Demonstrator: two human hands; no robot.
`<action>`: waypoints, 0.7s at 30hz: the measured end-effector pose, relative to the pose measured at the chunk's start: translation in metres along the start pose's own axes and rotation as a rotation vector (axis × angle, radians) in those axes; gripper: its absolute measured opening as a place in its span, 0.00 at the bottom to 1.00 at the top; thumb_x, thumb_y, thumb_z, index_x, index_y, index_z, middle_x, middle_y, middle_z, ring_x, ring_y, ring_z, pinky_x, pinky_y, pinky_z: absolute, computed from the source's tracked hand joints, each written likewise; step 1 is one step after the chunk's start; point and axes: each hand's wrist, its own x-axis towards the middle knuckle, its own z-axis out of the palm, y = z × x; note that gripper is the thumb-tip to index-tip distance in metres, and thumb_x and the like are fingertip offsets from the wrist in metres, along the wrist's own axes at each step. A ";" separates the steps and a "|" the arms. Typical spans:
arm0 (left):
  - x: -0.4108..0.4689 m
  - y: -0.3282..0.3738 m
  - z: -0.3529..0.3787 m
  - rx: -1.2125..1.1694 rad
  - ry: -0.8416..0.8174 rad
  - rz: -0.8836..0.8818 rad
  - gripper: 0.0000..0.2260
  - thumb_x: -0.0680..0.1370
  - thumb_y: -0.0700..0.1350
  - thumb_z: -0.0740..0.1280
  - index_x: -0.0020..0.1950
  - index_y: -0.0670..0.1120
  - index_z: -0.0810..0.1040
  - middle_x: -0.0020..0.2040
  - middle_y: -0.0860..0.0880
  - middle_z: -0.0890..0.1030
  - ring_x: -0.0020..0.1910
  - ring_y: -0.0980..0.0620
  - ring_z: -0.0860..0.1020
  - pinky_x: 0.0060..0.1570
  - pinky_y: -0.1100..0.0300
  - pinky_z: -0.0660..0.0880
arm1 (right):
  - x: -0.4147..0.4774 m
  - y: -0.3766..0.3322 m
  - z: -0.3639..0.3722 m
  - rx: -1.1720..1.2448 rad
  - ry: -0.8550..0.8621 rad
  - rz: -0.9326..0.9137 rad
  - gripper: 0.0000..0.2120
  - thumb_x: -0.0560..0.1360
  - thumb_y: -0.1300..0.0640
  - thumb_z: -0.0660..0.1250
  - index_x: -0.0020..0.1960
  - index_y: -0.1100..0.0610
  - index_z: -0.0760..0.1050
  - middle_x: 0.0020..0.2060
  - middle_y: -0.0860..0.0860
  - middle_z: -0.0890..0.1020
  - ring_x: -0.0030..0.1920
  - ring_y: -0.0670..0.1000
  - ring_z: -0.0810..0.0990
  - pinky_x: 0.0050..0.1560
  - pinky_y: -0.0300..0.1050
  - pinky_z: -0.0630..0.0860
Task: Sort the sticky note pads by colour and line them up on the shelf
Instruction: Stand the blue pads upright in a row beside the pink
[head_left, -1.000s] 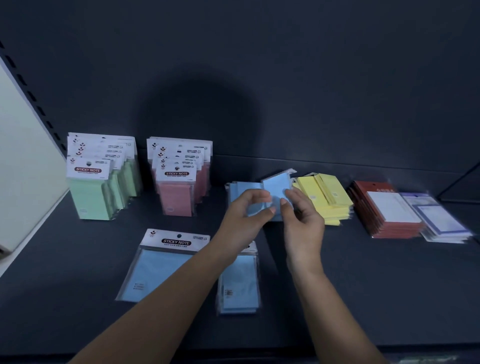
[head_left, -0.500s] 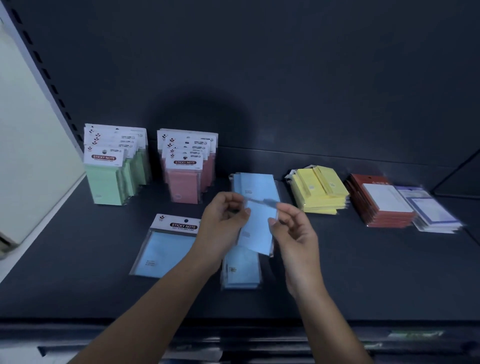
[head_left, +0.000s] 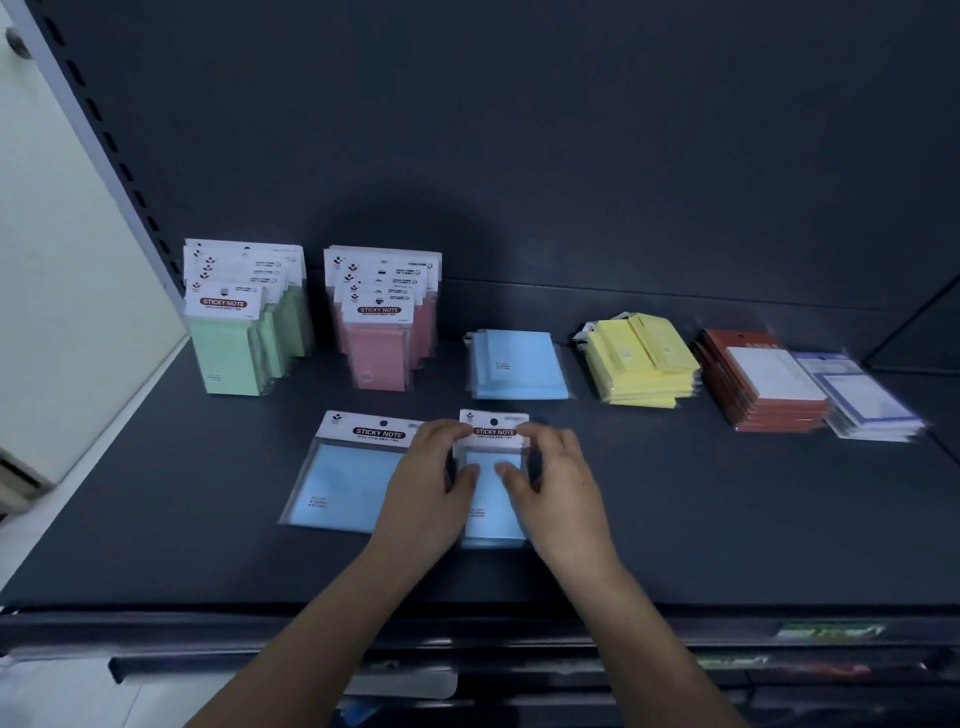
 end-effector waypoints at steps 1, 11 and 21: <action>0.001 0.000 0.000 0.019 0.017 0.006 0.15 0.74 0.36 0.67 0.60 0.44 0.75 0.59 0.52 0.72 0.36 0.60 0.68 0.42 0.72 0.65 | 0.001 0.001 -0.001 -0.012 0.002 0.000 0.19 0.75 0.51 0.66 0.65 0.50 0.68 0.58 0.46 0.69 0.49 0.49 0.75 0.47 0.43 0.72; 0.059 0.017 0.008 -0.030 -0.112 -0.016 0.20 0.77 0.42 0.64 0.69 0.45 0.68 0.64 0.48 0.74 0.65 0.50 0.69 0.66 0.52 0.66 | 0.063 0.005 -0.019 0.322 0.180 0.041 0.15 0.77 0.58 0.64 0.63 0.55 0.71 0.53 0.43 0.75 0.62 0.48 0.71 0.63 0.44 0.68; 0.078 0.034 0.018 -0.428 -0.011 -0.234 0.11 0.76 0.41 0.67 0.56 0.52 0.75 0.62 0.49 0.74 0.61 0.54 0.73 0.63 0.60 0.69 | 0.082 0.008 -0.016 0.711 0.301 0.125 0.06 0.76 0.63 0.65 0.51 0.56 0.76 0.45 0.48 0.81 0.48 0.44 0.79 0.52 0.35 0.74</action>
